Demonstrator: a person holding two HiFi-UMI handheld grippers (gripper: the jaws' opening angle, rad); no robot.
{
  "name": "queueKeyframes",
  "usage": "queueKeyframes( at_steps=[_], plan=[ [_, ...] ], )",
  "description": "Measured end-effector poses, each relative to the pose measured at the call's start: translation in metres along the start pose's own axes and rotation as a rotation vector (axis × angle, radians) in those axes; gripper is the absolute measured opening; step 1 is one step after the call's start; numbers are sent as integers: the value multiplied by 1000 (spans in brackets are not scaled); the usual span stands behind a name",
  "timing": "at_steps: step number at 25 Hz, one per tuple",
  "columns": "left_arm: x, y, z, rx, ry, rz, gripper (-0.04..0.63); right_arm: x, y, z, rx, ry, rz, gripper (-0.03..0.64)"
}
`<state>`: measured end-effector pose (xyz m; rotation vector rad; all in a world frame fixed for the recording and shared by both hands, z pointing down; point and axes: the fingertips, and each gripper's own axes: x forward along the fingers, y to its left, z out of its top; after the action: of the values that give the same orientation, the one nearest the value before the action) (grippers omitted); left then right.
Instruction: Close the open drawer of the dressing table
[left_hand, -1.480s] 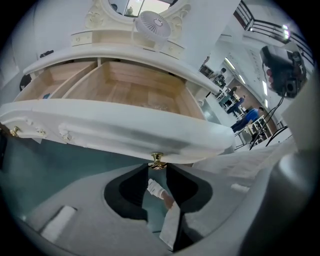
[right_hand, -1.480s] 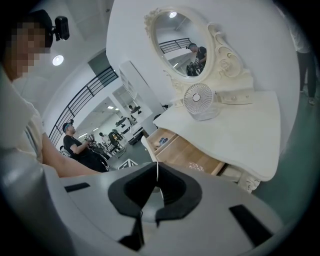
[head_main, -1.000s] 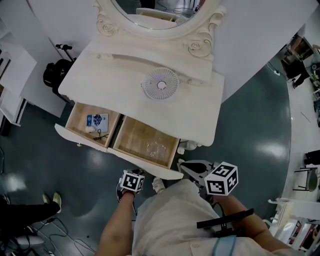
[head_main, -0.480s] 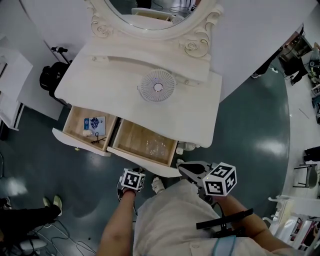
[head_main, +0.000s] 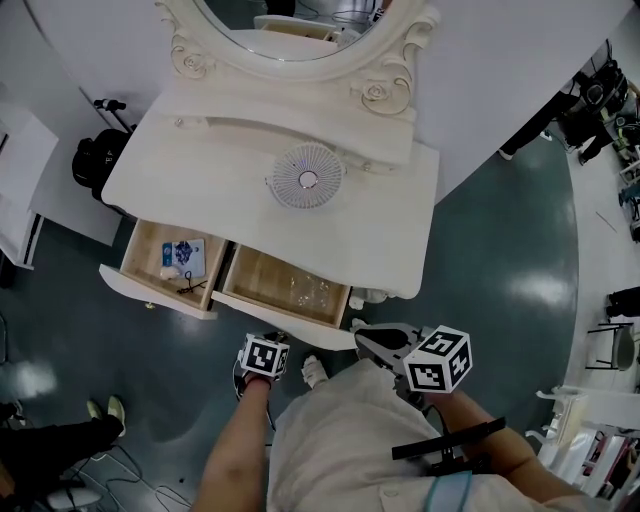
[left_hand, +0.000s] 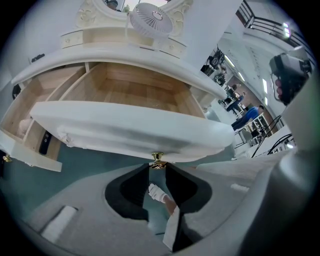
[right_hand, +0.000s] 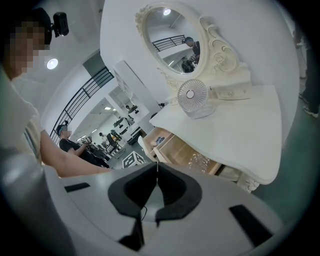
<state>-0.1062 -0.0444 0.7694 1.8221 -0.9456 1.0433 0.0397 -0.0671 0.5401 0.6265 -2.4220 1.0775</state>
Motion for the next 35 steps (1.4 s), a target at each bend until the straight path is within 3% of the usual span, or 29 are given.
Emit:
queueKeyframes(
  at_steps=[35],
  plan=[
    [26, 11, 82, 43, -13, 29, 104, -14, -41, 11, 49, 15, -34, 17]
  ],
)
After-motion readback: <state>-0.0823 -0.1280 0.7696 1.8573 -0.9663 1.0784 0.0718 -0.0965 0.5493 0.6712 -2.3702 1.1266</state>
